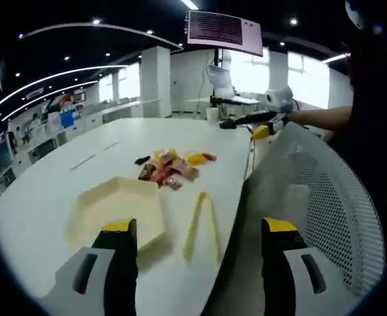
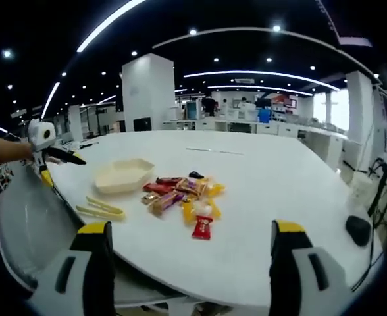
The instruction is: Place the target food into the container with the food tongs after gripping and lifting it, then release it inside without dropping or visibly crushing the food.
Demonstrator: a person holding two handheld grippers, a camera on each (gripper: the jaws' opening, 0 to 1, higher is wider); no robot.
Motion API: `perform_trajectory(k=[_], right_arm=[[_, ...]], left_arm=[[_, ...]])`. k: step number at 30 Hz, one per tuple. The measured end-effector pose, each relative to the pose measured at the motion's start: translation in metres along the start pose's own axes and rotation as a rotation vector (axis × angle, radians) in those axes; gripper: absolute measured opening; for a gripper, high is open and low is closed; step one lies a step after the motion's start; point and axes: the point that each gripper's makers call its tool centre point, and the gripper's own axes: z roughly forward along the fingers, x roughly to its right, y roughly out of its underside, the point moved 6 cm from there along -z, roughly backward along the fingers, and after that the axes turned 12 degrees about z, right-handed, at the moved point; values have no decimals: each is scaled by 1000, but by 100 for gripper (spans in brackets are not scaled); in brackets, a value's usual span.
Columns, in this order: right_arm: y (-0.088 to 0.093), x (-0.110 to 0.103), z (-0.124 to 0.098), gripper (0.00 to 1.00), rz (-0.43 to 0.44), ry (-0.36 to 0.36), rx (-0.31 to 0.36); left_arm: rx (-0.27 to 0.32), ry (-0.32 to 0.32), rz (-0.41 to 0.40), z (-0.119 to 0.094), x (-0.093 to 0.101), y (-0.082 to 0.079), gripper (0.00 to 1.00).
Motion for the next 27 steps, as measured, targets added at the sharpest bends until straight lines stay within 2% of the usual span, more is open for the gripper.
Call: perform_trajectory(k=[3, 6, 10, 16, 21, 25, 26, 27], right_arm=[[-3, -7, 1, 100, -13, -16, 5], [-4, -10, 1, 99, -10, -15, 10], [-6, -8, -1, 99, 20, -20, 30], [-9, -11, 1, 99, -4, -32, 11], [-10, -14, 3, 99, -22, -43, 6], [-10, -14, 3, 99, -14, -40, 7], [-11, -14, 2, 99, -9, -41, 8], [-11, -14, 1, 99, -5, -42, 9]], left_arm=[[-65, 91, 65, 20, 7, 12, 60], [-110, 156, 48, 30, 17, 26, 47], [-127, 169, 66, 34, 23, 36, 33], [-179, 181, 69, 40, 26, 53, 29], [-190, 184, 87, 44, 22, 55, 13], [-207, 204, 108, 51, 24, 57, 12], [-162, 202, 105, 53, 24, 53, 11], [-200, 207, 114, 52, 23, 56, 10]])
